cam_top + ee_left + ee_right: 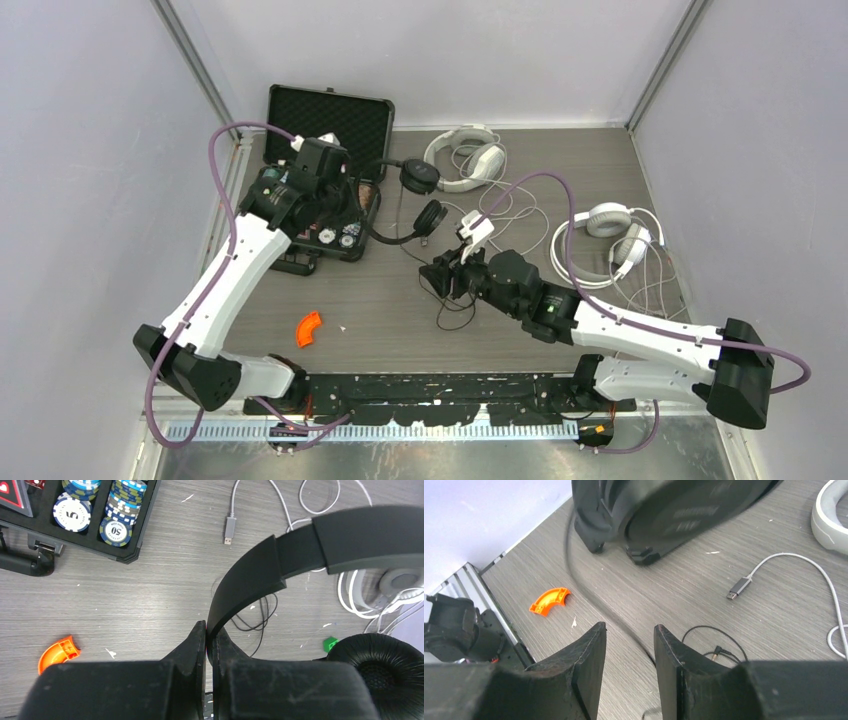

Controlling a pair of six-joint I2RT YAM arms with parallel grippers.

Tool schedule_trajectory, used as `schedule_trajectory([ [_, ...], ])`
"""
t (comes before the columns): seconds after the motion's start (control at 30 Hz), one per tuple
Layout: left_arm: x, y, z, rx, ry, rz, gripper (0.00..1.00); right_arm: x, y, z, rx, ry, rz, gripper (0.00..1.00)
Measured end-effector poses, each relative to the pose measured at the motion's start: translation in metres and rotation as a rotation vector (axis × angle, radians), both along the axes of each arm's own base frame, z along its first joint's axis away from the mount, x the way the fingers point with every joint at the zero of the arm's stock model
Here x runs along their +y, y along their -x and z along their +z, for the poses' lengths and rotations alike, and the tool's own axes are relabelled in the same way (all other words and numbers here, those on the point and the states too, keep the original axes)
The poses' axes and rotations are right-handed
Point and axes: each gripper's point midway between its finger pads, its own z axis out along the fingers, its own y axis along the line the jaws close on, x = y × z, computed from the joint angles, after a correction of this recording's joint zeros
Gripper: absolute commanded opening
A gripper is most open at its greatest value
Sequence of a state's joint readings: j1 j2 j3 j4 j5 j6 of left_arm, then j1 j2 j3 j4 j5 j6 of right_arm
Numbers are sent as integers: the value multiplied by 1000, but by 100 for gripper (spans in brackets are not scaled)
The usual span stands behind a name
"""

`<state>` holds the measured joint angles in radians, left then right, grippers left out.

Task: Wrap the headphones
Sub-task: Wrap the headphones cable around the headphones.

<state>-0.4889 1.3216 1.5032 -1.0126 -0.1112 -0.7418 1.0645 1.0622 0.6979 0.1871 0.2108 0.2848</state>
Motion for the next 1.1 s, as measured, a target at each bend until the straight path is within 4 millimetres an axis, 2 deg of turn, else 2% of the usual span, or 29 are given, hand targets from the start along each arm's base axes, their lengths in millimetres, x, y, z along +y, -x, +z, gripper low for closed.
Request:
schedule_trajectory([
  [0.13,-3,-3,7,-20,28,11,0,-4,4,-6,3,9,9,46],
  [0.23,-4,-4,12,-32,39,9,0,-5,5,-2,-1,1,9,46],
  [0.43,-7,-2,16,-36,67,7,0,-6,6,2,-18,-18,13,58],
  [0.57,-9,-1,16,-32,79,3,0,-5,8,-10,-42,-13,36,63],
  [0.87,-13,1,17,-25,94,-13,0,3,7,-30,-100,-11,75,64],
  [0.97,-14,2,17,-24,97,-22,0,-4,5,-30,-124,-38,46,64],
  [1.1,-12,4,20,-30,81,-44,0,-27,5,-24,-170,-67,-14,68],
])
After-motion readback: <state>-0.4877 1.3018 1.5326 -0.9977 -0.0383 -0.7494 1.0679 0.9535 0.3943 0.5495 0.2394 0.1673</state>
